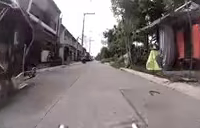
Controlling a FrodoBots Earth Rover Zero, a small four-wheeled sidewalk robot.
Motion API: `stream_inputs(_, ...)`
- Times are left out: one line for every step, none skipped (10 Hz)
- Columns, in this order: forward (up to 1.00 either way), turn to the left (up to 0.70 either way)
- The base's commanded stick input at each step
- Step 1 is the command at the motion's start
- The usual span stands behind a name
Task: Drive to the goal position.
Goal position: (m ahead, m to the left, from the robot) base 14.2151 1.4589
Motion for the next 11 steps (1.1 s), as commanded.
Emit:
stream_inputs(1.0,0.01)
stream_inputs(1.0,0.01)
stream_inputs(1.0,0.01)
stream_inputs(1.0,0.01)
stream_inputs(1.0,0.01)
stream_inputs(1.0,0.01)
stream_inputs(1.0,0.01)
stream_inputs(1.0,0.01)
stream_inputs(1.0,-0.23)
stream_inputs(1.0,-0.34)
stream_inputs(1.0,-0.07)
